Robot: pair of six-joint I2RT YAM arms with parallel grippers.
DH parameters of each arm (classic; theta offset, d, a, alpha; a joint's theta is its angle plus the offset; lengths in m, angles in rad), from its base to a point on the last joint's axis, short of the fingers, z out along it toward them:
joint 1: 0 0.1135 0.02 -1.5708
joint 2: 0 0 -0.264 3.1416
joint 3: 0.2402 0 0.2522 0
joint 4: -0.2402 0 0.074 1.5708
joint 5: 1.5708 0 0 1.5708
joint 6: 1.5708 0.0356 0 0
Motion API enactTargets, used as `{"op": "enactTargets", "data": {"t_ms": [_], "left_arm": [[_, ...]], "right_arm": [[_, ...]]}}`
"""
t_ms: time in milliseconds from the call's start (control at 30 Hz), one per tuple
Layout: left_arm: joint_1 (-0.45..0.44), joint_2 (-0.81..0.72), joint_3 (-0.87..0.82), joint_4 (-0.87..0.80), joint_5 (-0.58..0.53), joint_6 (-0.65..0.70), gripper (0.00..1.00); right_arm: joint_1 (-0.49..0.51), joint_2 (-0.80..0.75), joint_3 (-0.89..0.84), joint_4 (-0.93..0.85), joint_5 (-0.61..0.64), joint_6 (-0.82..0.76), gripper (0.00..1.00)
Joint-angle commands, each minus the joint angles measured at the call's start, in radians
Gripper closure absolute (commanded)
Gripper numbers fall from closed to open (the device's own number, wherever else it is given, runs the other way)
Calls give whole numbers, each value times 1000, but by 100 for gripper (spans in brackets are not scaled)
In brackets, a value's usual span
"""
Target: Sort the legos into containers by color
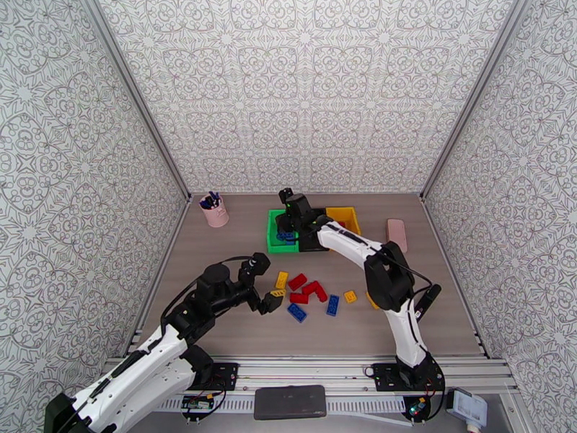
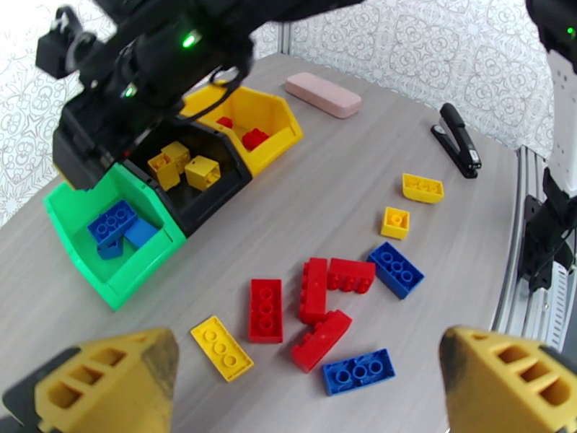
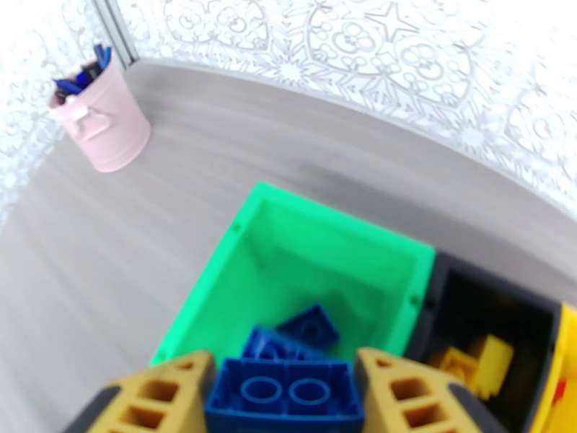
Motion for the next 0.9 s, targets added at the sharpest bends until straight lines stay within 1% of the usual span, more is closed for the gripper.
{"op": "enactTargets", "data": {"t_ms": [0,100,133,200,267,333,400,500,567,733,800,867], "left_arm": [[-3,-13,-12,-22,-23,-11,0],[-3,-11,-15,-17,-45,-30,1],[-4,-10,-15,-14,-61,-41,0],[-3,-5,-12,-10,-103,-63,1],[-3,9,-9,-5,-173,-96,1],[-6,33,4,-16,-214,-110,1],[-13,65,21,-27,-253,-133,1],[-42,126,50,-44,-338,-170,1],[-68,166,73,-56,-400,-197,1],[-138,281,144,-120,-528,-291,1],[-155,324,181,-168,-573,-350,1],[-158,367,206,-204,-592,-412,2]], "right_arm": [[-8,70,111,20,19,-51,56],[-8,90,173,-22,10,-61,51],[-8,81,175,-28,9,-61,47],[-8,46,151,-21,8,-63,39],[-9,-14,90,-1,7,-63,32],[-8,-79,4,42,5,-61,26],[-8,-158,-95,91,0,-64,23],[-10,-287,-260,152,-31,-102,15],[-11,-373,-375,200,-48,-126,11],[-19,-599,-645,283,-91,-180,7],[-23,-676,-729,294,-112,-210,6],[-25,-748,-800,290,-143,-259,6]]}}
